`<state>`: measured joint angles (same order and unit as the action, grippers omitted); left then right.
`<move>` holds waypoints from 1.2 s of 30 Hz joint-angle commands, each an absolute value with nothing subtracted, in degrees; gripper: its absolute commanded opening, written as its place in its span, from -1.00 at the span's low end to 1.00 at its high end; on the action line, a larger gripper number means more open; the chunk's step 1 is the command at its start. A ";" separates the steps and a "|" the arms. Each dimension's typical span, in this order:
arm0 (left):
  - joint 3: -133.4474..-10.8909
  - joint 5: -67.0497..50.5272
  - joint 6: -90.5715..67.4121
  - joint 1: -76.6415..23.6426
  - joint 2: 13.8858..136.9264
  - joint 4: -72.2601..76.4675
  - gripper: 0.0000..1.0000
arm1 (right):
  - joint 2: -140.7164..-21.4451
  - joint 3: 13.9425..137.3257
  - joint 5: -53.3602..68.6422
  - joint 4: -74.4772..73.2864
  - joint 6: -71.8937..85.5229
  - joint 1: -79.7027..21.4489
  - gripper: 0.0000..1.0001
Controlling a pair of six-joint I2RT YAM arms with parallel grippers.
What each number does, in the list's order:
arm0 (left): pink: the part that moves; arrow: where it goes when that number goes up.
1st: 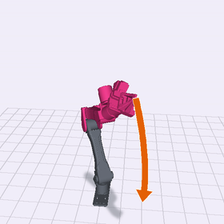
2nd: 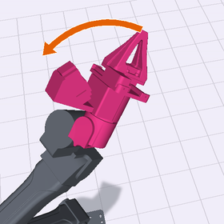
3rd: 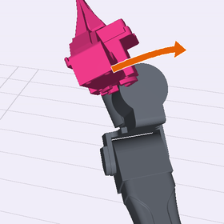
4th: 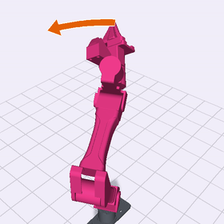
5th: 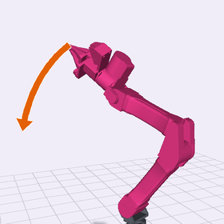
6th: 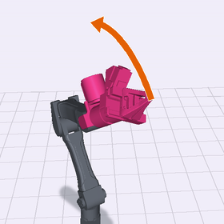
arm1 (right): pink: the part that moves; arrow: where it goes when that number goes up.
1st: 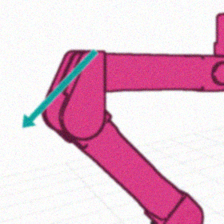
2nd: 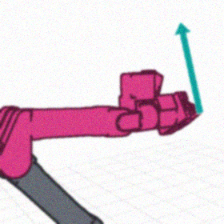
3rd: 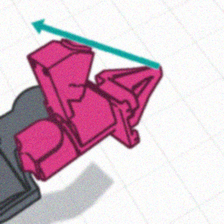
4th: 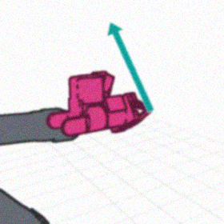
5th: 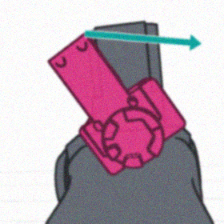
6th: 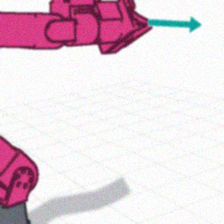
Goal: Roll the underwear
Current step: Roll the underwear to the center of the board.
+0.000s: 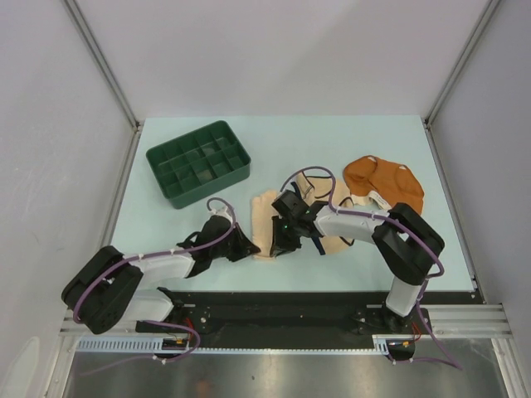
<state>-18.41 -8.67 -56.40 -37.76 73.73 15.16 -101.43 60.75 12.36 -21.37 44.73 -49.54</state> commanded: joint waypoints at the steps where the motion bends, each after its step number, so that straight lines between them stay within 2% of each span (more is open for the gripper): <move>1: -23.11 -12.02 -52.30 -37.27 74.44 10.11 -0.99 | -95.37 60.64 8.72 -23.38 35.80 -48.34 -0.12; 3: -24.25 -13.88 -51.51 -36.13 75.14 8.18 -0.99 | -92.22 60.64 7.30 -24.17 32.97 -48.16 0.13; 10: -26.46 -18.71 -48.60 -32.79 73.48 0.97 -0.99 | -84.82 60.56 0.81 -22.42 16.36 -53.07 0.31; 25: -26.28 -32.86 -49.48 -26.11 72.16 -6.32 -0.99 | -85.34 52.48 -22.04 -2.21 1.85 -76.45 0.34; 36: -25.32 -39.46 -51.68 -23.65 72.69 -7.65 -0.99 | -95.00 51.50 -34.62 6.68 0.18 -85.78 0.32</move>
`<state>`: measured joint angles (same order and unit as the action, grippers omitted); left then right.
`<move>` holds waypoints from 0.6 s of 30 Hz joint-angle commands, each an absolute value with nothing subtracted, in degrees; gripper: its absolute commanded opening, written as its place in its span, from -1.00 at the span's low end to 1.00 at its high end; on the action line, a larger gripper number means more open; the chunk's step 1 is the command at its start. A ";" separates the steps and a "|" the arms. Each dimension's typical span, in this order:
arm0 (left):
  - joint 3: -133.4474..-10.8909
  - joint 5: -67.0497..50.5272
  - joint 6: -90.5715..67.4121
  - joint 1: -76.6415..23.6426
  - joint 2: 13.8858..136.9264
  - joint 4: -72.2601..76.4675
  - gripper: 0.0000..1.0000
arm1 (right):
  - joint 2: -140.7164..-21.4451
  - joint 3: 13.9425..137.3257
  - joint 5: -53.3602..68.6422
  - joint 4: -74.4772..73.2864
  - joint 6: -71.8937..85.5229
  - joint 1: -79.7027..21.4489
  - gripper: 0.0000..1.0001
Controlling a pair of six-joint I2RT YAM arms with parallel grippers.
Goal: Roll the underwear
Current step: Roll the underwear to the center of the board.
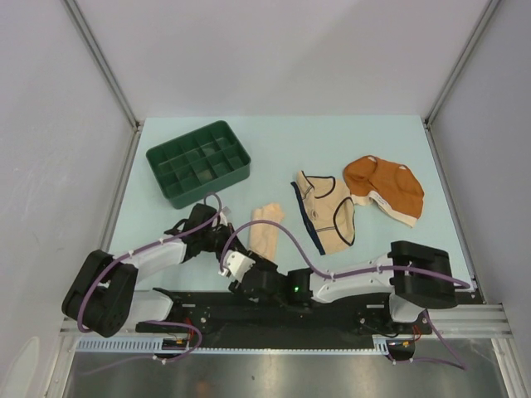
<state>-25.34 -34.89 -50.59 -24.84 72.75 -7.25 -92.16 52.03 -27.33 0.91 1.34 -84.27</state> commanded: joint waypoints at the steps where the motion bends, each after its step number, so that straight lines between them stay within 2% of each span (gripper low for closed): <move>1: -25.14 -40.16 -51.68 -23.12 72.77 -7.82 -0.99 | -95.27 51.33 -34.98 6.94 0.09 -85.96 0.31; 9: -24.70 -43.15 -50.54 -21.80 72.25 -10.19 -0.99 | -98.79 50.80 -42.00 8.44 0.79 -87.62 0.27; 18: -23.99 -46.41 -50.98 -20.13 72.68 -10.37 -0.99 | -103.79 49.66 -52.02 15.38 -3.60 -91.49 0.10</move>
<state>-24.36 -42.83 -50.96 -21.02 72.75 -9.89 -101.71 50.13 -44.03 9.19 -1.91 -89.80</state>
